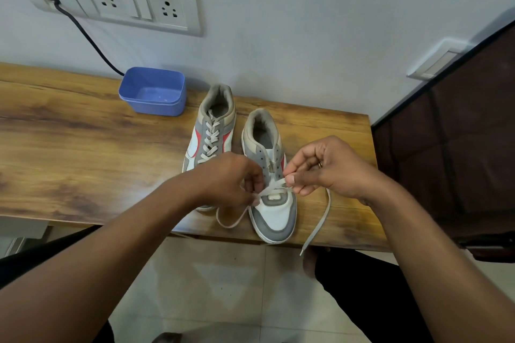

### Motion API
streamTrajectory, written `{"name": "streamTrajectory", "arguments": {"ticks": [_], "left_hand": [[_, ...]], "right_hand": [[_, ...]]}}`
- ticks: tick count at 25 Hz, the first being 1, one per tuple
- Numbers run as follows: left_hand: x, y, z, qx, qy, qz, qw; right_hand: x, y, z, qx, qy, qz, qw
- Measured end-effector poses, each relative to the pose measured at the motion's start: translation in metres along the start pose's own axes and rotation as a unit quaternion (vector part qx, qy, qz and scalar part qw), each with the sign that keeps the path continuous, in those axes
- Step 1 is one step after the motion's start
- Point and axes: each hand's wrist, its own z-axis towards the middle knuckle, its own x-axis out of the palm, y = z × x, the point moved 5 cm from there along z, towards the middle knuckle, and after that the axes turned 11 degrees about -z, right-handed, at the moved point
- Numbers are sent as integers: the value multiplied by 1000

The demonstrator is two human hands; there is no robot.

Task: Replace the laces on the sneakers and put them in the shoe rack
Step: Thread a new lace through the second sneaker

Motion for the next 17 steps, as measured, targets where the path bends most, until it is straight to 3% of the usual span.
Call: {"name": "streamTrajectory", "arguments": {"ticks": [5, 7, 9, 12, 17], "left_hand": [[18, -1, -4, 1, 96, 40, 995], [9, -5, -4, 12, 63, 38, 997], [-5, -12, -4, 25, 6, -75, 997], [-17, -17, -6, 15, -27, -248, 968], [-20, -3, -13, -28, 48, -200, 978]], "right_hand": [[6, 0, 0, -3, 9, -85, 996], [12, 1, 2, -9, 6, -83, 997], [16, 5, 5, -23, -14, -53, 998], [17, 10, 9, -29, -53, 13, 998], [12, 5, 9, -15, -43, 49, 998]]}}
